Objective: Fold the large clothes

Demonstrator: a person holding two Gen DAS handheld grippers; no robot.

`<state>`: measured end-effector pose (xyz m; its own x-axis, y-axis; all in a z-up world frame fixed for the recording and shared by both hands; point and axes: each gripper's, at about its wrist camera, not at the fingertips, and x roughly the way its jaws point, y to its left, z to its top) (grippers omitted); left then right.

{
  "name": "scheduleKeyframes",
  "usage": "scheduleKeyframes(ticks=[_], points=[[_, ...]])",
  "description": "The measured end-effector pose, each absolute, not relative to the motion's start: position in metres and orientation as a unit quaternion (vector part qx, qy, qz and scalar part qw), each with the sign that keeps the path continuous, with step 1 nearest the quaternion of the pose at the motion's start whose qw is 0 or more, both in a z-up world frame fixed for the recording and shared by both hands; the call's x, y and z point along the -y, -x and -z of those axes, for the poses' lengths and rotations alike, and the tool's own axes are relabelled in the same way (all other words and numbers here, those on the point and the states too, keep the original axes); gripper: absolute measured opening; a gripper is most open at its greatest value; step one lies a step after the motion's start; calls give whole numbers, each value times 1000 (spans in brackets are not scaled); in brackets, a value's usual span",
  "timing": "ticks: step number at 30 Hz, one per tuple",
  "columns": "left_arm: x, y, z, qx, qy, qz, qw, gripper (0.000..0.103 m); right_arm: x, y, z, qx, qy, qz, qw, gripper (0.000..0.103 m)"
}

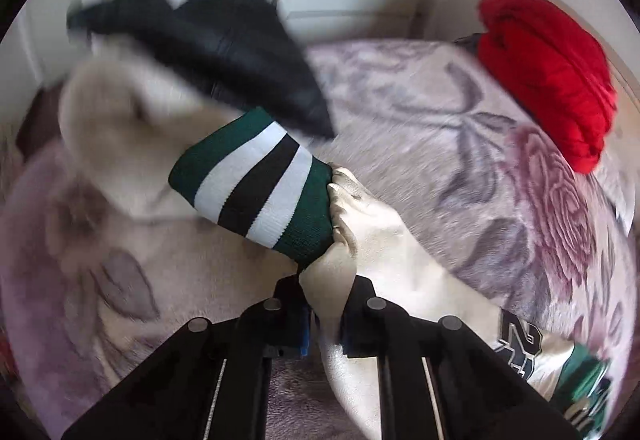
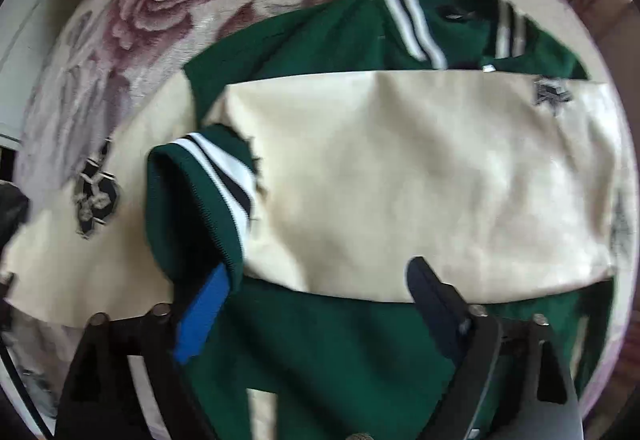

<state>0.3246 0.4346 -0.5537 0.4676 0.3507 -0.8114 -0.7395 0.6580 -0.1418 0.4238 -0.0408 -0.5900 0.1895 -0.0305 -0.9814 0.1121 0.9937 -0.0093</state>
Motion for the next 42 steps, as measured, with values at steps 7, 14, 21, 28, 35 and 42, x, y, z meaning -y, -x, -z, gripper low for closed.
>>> scheduleKeyframes(ticks=[7,14,21,28,35,42], points=[[-343,-355,461,-357,115,-284,882,6,95,-402,598,-647,18,84,758,101],[-206,-380,393,-344,35,-174,922,5,150,-384,567,-630,-47,51,773,101],[-20,-411,388,-368,-36,-17,929,4,242,-353,549,-614,-56,91,782,101],[173,-437,446,-442,-64,119,887,4,375,-312,568,-622,-119,154,759,101],[290,-444,540,-547,-113,169,812,9,499,-244,605,-644,-198,198,712,101],[267,-439,544,-604,-52,205,769,63,576,-204,600,-611,-335,173,696,101]])
